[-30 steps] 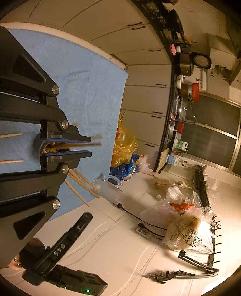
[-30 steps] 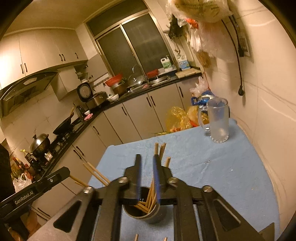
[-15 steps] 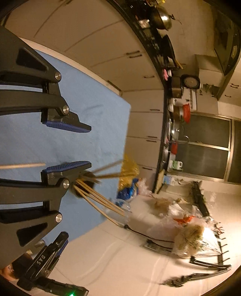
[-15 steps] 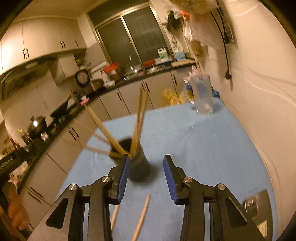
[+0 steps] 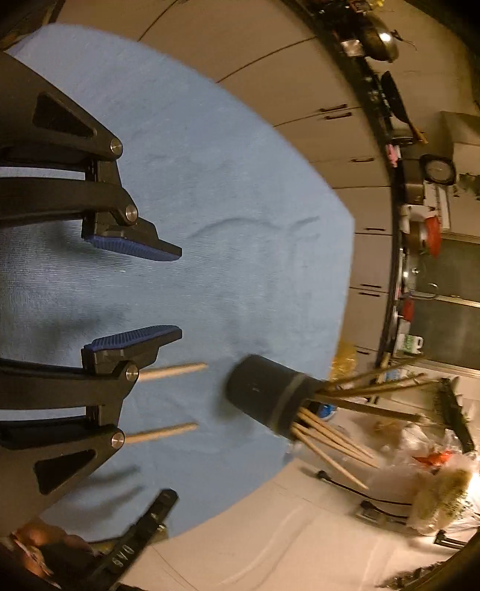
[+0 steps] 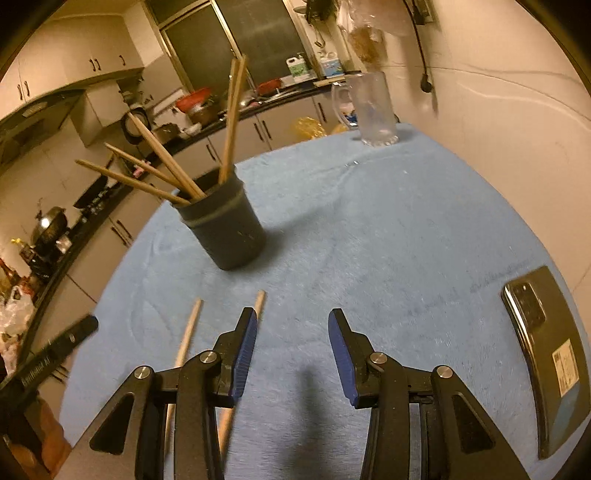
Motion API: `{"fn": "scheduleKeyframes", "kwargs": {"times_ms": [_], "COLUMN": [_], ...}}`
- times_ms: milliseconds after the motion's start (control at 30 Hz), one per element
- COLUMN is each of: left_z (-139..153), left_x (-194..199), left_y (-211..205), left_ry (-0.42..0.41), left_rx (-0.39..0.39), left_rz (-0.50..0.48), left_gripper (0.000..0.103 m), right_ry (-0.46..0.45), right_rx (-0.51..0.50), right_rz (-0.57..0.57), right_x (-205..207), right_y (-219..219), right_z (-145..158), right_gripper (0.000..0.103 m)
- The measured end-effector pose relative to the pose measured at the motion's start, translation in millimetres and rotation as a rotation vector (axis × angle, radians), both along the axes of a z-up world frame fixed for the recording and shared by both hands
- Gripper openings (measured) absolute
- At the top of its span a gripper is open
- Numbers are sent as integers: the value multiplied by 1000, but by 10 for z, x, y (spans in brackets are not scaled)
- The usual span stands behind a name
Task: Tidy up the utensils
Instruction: 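Move the right gripper to the remaining chopsticks and close on one, then lift the chopstick upright with the right gripper over the grey holder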
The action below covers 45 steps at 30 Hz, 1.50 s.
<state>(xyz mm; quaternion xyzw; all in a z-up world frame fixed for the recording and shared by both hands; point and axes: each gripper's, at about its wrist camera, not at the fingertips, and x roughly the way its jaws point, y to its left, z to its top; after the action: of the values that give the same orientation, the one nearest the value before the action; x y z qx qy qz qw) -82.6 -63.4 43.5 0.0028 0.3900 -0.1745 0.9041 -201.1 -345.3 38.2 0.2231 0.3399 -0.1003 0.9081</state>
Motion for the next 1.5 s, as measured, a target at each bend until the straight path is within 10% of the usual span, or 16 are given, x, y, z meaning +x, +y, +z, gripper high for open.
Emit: {"fn": "scheduleKeyframes", "kwargs": {"times_ms": [1067,1200,1500], "left_z": [-273,-277,-293], "left_x": [126,136,202], "left_y": [5,-10,-142], "left_ry": [18,24,150], "left_rx": [-21,-17,-40], "left_rz": [-38,-37,-131], "left_gripper": [38,38,39], "right_ry": [218,295,311], "right_rx": [-20,-89,28], "right_rz": [161,181,193], "right_x": [624,746,657], "right_y": [485,487,38], "right_z": [-237,-223,-187], "right_gripper": [44,11,7]}}
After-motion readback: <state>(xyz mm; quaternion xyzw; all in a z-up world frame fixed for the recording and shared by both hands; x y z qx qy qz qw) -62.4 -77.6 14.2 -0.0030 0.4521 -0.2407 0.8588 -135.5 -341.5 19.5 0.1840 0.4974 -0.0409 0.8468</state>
